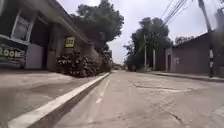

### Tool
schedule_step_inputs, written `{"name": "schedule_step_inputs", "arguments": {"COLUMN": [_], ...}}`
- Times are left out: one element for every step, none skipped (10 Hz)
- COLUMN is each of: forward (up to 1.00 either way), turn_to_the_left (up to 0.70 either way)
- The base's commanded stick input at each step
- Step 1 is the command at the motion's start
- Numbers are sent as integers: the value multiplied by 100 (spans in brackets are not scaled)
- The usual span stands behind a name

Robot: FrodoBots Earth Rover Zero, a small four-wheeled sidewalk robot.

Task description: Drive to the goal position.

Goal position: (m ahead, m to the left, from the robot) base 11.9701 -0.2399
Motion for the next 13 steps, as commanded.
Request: {"name": "schedule_step_inputs", "arguments": {"forward": [70, 70, 70, 70, 70, 70, 70, 70, 70, 70, 70, 70, 70], "turn_to_the_left": [0, 0, -2, -12, -31, -35, -35, -35, -35, -35, -35, -21, 0]}}
